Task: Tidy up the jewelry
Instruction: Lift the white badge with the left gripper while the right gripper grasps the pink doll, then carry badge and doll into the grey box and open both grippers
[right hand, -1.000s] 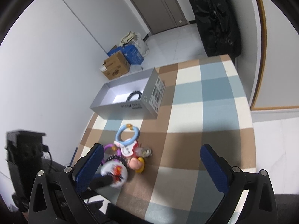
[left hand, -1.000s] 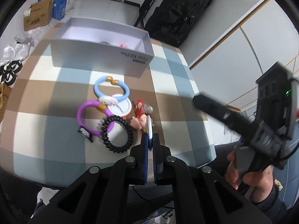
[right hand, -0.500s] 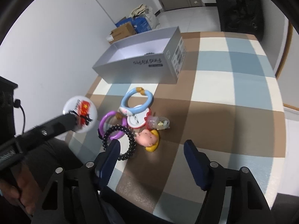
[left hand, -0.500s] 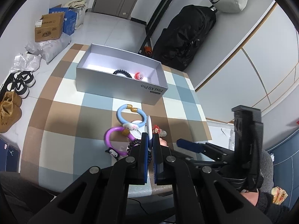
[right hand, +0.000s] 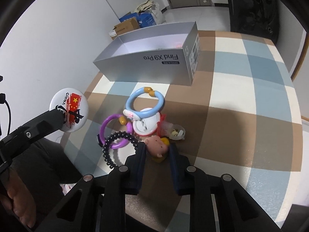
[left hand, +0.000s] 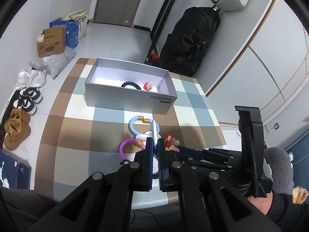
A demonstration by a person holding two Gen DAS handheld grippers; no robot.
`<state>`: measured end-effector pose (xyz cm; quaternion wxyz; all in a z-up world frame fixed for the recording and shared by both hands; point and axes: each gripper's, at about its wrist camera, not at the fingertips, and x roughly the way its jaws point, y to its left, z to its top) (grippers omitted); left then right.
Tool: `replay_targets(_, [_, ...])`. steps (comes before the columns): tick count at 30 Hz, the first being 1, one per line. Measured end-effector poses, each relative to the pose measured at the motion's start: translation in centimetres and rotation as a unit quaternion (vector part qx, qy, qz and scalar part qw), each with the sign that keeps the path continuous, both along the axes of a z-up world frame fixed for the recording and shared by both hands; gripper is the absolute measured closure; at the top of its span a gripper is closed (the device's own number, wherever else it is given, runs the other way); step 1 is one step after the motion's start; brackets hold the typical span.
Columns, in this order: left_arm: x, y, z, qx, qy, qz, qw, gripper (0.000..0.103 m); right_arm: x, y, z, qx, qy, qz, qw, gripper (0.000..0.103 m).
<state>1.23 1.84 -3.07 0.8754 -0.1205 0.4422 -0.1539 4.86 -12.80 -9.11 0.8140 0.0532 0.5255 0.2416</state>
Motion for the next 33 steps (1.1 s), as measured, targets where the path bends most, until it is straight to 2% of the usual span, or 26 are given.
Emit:
replay_targets(6, [0.3, 0.1, 0.2, -0.006, 0.0, 0.0, 1.0, 0.103, -0.3, -0.4, 1.3, 0.015, -0.015, 0.0, 1.0, 0.08])
replay_targets(14, [1.4, 0.4, 0.6, -0.012, 0.005, 0.004, 0.9999, 0.103, -0.5, -1.4, 4.5, 0.061, -0.042, -0.009, 0.997, 0.08])
replay_targets(26, [4.5, 0.4, 1.7, -0.019, 0.007, 0.009, 0.9997, 0.103, 3.0, -0.9, 8.1, 0.11, -0.063, -0.016, 0.992, 0.08])
replay_targets(33, [7.5, 0.5, 2.7, -0.014, -0.001, 0.011, 0.9998, 0.103, 6.3, -0.3, 9.4, 0.116, -0.067, -0.01, 0.991, 0.08])
